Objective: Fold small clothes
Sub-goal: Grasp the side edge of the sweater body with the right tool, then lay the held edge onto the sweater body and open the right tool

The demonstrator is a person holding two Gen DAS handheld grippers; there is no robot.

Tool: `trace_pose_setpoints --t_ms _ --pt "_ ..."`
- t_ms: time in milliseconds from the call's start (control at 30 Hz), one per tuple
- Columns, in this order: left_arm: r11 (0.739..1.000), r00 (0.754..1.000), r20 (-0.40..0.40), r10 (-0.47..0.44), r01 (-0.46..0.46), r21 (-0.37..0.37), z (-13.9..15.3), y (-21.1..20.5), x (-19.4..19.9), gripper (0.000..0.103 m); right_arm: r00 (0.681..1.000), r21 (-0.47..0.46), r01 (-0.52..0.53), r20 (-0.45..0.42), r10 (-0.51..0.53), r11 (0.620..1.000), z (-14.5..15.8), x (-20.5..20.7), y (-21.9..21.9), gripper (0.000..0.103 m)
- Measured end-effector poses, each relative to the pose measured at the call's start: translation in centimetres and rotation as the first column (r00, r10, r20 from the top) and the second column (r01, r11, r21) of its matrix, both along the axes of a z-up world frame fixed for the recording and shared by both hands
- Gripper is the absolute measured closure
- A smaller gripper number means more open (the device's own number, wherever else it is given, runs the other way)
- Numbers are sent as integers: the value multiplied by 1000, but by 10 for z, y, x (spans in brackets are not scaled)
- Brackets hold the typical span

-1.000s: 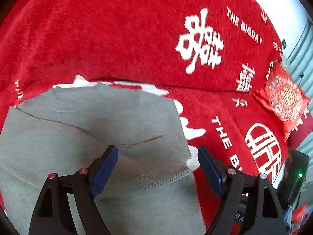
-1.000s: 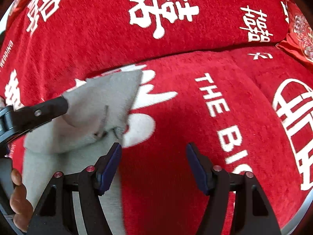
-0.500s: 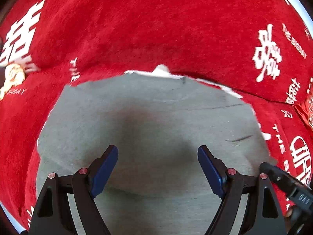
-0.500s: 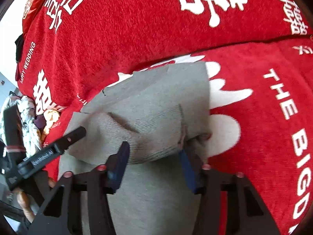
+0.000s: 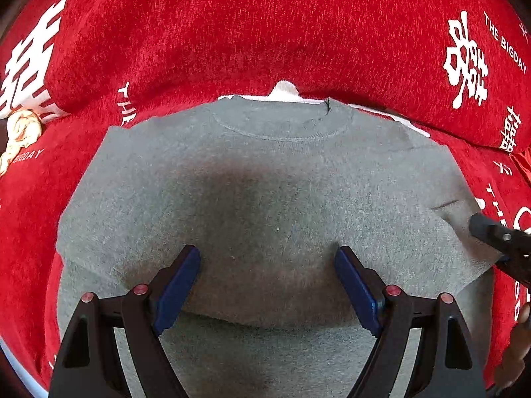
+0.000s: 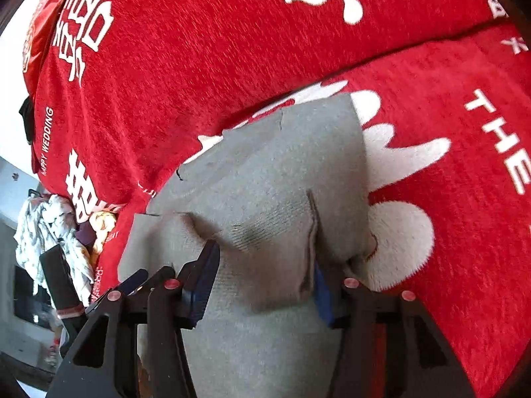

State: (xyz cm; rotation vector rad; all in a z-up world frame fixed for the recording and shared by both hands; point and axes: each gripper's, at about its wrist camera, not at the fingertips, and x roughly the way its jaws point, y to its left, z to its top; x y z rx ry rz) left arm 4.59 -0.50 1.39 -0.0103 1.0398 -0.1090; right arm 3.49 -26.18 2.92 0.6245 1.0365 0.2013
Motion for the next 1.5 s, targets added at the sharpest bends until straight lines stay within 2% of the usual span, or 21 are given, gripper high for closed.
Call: trace_pose_setpoints --t_ms 33,67,133,267,333,433,500,633,733,800,933,1067,1300,1333,1367,1433,1467,1500 --pt "1000 1000 -2 1 -1 -3 0 1 1 18 1000 -16 -10 -28 9 1000 -2 1 1 83" --pt "1000 1000 -5 3 -3 -7 1 1 1 18 999 -32 -29 -42 28 999 -3 3 2 96" --pt "999 1000 -13 12 -12 -31 5 3 3 18 998 -44 -53 -36 52 998 -1 3 6 96" --pt "995 999 -9 35 -36 -97 14 8 6 18 983 -45 -41 179 49 998 42 -15 4 96" --pt "995 999 -16 33 -34 -89 13 5 8 18 973 -83 -9 229 28 996 50 -20 3 96" --pt "999 999 -42 26 -28 -35 4 -1 10 18 982 -196 -2 184 38 981 38 -15 3 96" --pt "1000 999 -39 15 -15 -4 0 -3 8 18 988 -223 6 152 28 975 22 -13 -2 96" --pt "1000 999 -36 -1 1 10 -1 -4 6 18 994 -207 -10 102 32 978 7 -13 -6 95" --pt "1000 999 -45 16 -17 -27 2 1 8 18 998 -128 3 70 6 992 3 -10 -15 92" --pt "998 999 -42 19 -22 -61 5 3 10 18 998 -112 29 59 -23 993 4 -10 -21 92" --pt "998 999 -43 30 -33 -51 2 5 13 18 993 -170 88 92 -73 982 19 -14 -23 90" --pt "1000 999 -37 10 -10 -2 -4 -1 12 18 999 -208 31 43 -23 978 22 -3 -16 89" --pt "1000 999 -31 -7 7 12 -4 -3 13 18 999 -102 2 -38 -6 995 -2 16 -27 89" --pt "1000 1000 -30 -10 10 11 -4 -3 13 18 1000 -99 0 -31 -3 995 -2 16 -28 91" --pt "1000 1000 -27 -12 12 8 -4 -2 12 18 1000 -113 -4 -9 3 994 3 14 -26 98" --pt "1000 1000 -22 -13 13 0 -5 -1 12 16 987 -146 -29 151 52 989 31 0 -16 98" --pt "1000 1000 -20 -10 10 -2 -6 -1 13 13 969 -168 -27 240 67 985 45 -10 -11 98" --pt "1000 1000 -23 -5 5 -1 -7 0 13 12 960 -196 -18 271 72 980 51 -15 -8 98"
